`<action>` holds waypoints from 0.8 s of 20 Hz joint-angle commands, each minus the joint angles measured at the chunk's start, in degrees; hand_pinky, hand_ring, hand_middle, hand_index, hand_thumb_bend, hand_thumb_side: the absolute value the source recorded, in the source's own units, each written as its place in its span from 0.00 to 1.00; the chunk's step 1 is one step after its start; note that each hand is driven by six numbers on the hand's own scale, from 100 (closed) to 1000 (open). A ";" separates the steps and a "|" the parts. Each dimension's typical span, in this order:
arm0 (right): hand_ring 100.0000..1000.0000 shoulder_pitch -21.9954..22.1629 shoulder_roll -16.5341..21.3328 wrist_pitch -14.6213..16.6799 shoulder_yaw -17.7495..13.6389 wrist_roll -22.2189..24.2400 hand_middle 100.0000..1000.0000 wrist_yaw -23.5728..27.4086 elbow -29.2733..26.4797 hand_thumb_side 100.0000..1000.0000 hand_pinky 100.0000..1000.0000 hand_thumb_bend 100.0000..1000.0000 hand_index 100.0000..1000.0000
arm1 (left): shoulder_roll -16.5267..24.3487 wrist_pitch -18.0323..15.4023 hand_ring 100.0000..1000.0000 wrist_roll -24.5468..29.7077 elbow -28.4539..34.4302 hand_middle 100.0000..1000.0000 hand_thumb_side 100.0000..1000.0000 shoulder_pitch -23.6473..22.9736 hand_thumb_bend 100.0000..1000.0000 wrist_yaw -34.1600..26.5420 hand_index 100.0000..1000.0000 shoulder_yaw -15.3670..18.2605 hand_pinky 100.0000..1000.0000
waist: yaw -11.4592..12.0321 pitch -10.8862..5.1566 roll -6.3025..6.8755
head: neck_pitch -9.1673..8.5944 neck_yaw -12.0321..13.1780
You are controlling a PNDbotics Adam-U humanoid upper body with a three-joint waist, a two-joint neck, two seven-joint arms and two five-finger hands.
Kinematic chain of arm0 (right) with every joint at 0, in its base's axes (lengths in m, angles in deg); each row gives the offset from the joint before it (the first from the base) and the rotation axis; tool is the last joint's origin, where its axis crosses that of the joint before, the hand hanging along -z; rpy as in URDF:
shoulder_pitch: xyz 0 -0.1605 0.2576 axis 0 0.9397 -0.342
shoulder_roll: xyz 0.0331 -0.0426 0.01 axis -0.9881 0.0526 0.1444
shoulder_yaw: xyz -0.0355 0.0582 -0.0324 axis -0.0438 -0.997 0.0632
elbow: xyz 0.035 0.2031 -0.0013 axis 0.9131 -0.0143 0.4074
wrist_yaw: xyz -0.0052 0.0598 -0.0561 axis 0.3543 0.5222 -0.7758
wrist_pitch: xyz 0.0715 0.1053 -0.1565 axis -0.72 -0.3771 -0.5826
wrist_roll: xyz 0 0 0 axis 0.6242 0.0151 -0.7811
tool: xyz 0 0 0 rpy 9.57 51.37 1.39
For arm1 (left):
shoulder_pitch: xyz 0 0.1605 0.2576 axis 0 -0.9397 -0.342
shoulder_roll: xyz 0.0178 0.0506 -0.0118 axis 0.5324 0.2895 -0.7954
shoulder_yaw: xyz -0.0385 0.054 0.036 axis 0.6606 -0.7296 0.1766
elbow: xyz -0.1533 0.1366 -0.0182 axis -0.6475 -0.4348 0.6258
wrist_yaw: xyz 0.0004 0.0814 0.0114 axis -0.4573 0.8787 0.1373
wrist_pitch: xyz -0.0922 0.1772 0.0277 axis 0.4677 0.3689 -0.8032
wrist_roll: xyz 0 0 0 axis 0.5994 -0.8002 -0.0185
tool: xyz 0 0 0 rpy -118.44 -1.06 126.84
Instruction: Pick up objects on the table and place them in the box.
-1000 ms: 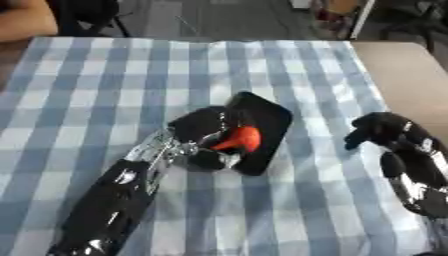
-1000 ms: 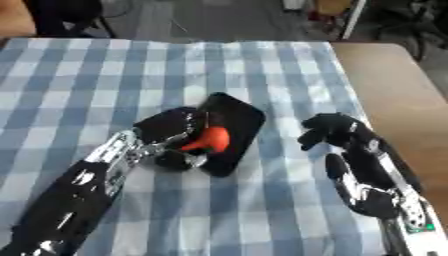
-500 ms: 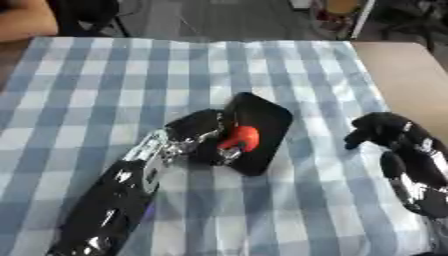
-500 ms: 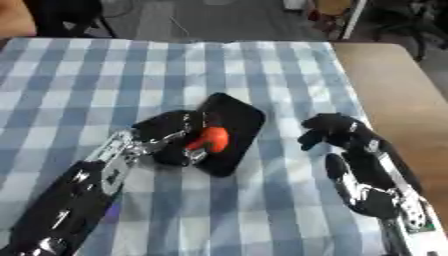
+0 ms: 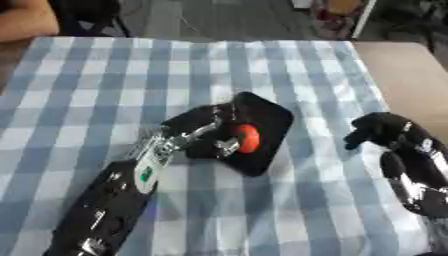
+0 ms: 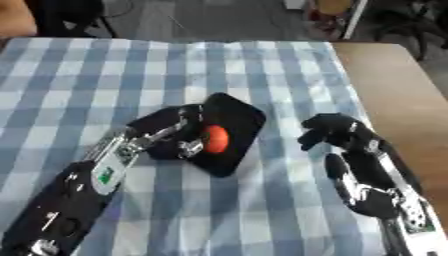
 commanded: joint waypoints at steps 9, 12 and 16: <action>0.65 -0.36 0.42 17.17 -0.53 16.96 0.74 -0.50 -0.49 0.33 0.57 0.00 0.89 | 3.15 10.14 0.70 -4.07 19.00 0.95 0.87 -4.25 0.27 -27.39 0.78 3.25 0.72 | 0.32 -0.58 0.37 | -1.12 -0.95; 0.65 -0.35 0.41 17.11 -0.55 16.96 0.74 -0.54 -0.49 0.33 0.57 0.00 0.89 | 3.90 12.29 0.70 -4.21 22.76 0.95 0.85 -5.68 0.29 -30.77 0.78 4.12 0.72 | 0.41 -0.61 0.45 | -1.29 -1.12; 0.65 -0.31 0.42 17.02 -0.67 16.96 0.74 -0.63 -0.44 0.33 0.57 0.00 0.89 | 5.72 14.42 0.70 -4.66 29.20 0.95 0.81 -8.42 0.31 -34.68 0.78 5.41 0.72 | 0.49 -0.69 0.61 | -1.34 -1.36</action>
